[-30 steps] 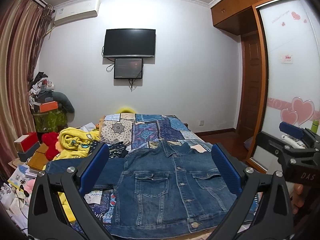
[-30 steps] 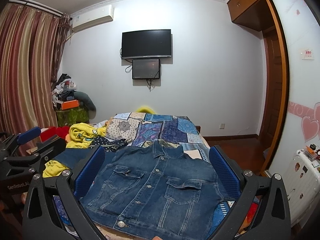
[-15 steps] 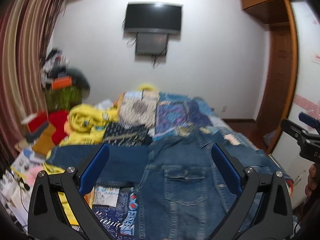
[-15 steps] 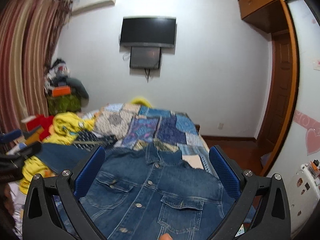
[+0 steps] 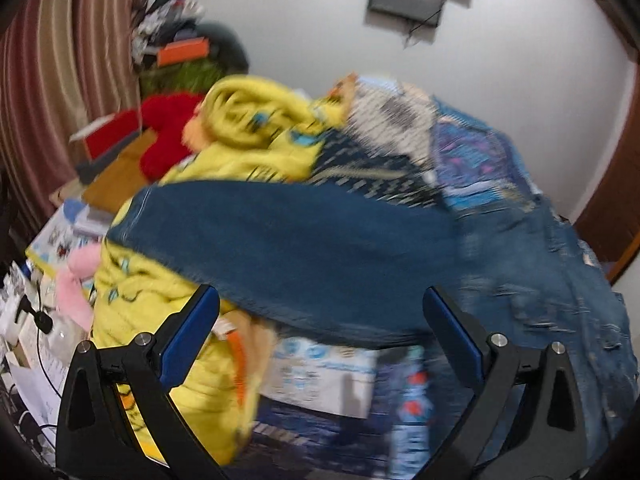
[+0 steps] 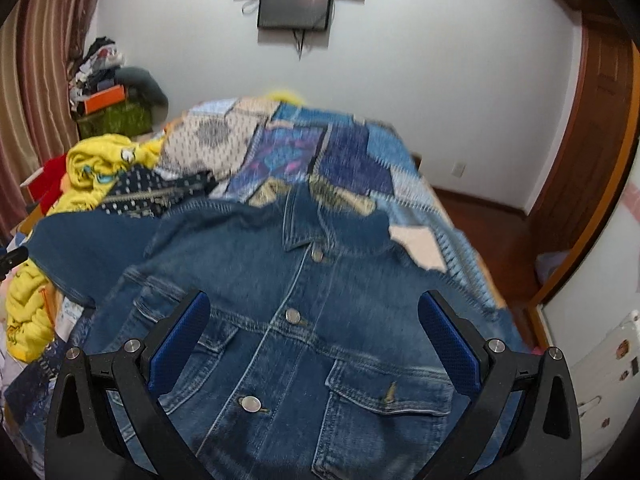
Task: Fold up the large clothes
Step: 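Grasp the denim jacket sleeve with the left tool and lift it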
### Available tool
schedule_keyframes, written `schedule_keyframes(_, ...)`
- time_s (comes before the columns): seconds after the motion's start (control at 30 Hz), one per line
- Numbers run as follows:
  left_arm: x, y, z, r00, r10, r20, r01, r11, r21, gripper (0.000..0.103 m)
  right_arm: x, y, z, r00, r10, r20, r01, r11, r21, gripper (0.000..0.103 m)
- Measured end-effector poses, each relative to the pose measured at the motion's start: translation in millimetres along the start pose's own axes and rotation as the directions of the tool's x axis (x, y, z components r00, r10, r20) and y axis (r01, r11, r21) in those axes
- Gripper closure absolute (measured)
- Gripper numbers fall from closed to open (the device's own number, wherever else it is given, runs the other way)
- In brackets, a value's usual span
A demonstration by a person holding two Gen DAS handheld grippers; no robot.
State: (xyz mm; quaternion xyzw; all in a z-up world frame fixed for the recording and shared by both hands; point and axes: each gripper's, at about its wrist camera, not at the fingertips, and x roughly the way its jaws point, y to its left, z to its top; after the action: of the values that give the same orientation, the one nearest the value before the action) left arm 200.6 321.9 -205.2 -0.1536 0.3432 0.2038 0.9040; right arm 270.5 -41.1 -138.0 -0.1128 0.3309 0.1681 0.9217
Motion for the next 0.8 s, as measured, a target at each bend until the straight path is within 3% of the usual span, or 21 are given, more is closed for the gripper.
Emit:
schedule_keyframes(0.17,40,56,-2,0.996,-0.046,-0.078,0.037,0.993,-0.116,0.001,30,-7,-1,0.995,-0.001,-0.096,0.003,1.000,0.026,0.000)
schedule_keyframes(0.4,79,104,-3,0.982,-0.118,-0.150,0.071,0.956,-0.286,0.021,59,-20,-8,0.976,0.032,-0.215,-0.013,0.996,0.092,0.000)
schedule_keyframes(0.53,95,117,-2,0.980,-0.127,-0.154,0.070,0.941,-0.332,0.025,63,-24,-10,0.971,0.054,-0.234,-0.023,0.991,0.130,0.000)
schedule_keyframes(0.67,110,126,1,0.978,-0.117,-0.174,0.045,0.927,-0.371,0.047,65,-25,-9,0.970,0.053,-0.237,-0.020,0.990,0.141,0.000)
schedule_keyframes(0.8,112,127,5,0.979,-0.094,-0.179,0.022,0.929,-0.369,0.060,63,-26,-7,0.971,0.049,-0.234,-0.016,0.990,0.142,0.000)
